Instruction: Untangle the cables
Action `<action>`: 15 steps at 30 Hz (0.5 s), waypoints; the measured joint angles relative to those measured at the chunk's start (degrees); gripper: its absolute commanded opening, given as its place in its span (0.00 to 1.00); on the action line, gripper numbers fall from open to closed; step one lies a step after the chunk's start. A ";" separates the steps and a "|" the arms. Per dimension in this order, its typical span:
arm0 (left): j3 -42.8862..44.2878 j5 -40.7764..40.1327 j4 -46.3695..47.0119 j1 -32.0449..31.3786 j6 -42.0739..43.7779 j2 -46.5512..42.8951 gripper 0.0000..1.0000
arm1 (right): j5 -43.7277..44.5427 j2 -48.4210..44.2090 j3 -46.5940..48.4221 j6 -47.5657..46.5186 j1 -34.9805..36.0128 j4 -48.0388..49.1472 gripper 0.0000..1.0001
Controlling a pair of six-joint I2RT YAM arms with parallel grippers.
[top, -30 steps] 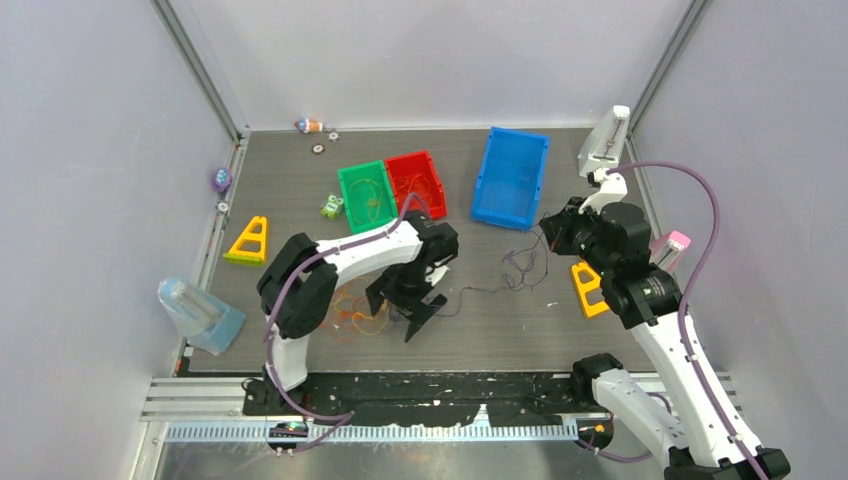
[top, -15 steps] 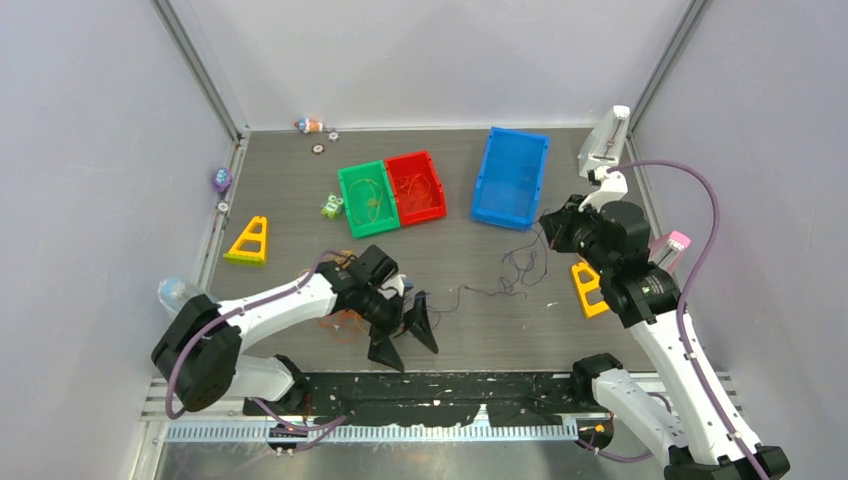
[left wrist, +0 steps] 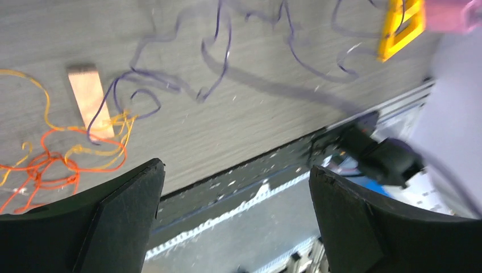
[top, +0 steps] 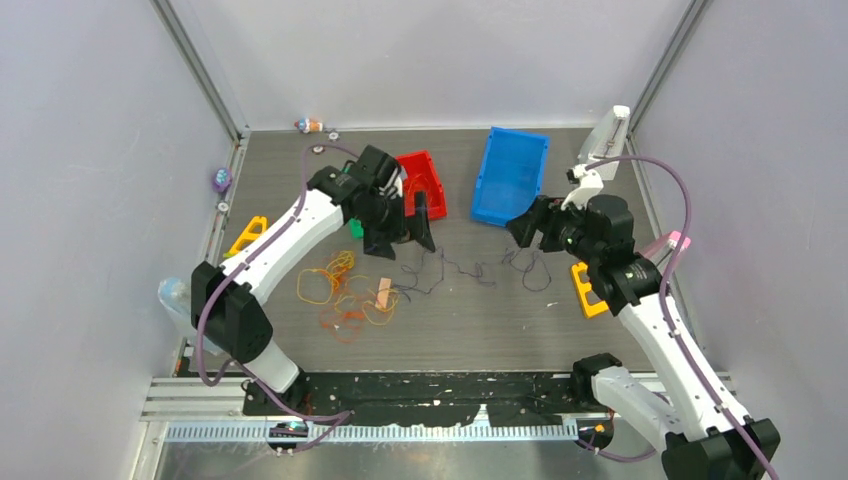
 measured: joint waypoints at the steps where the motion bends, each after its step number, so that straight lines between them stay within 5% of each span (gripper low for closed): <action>1: -1.31 -0.20 0.04 0.04 0.50 0.13 0.98 | -2.78 0.76 -0.02 -0.55 0.00 0.46 0.90; 8: -5.75 1.64 -6.25 -5.81 9.57 -1.03 0.98 | -18.14 1.49 -11.72 -1.36 6.36 15.39 0.91; 15: -5.88 4.66 -12.48 -7.89 16.20 -6.12 0.96 | -18.51 3.43 -20.79 -3.56 20.09 33.07 0.85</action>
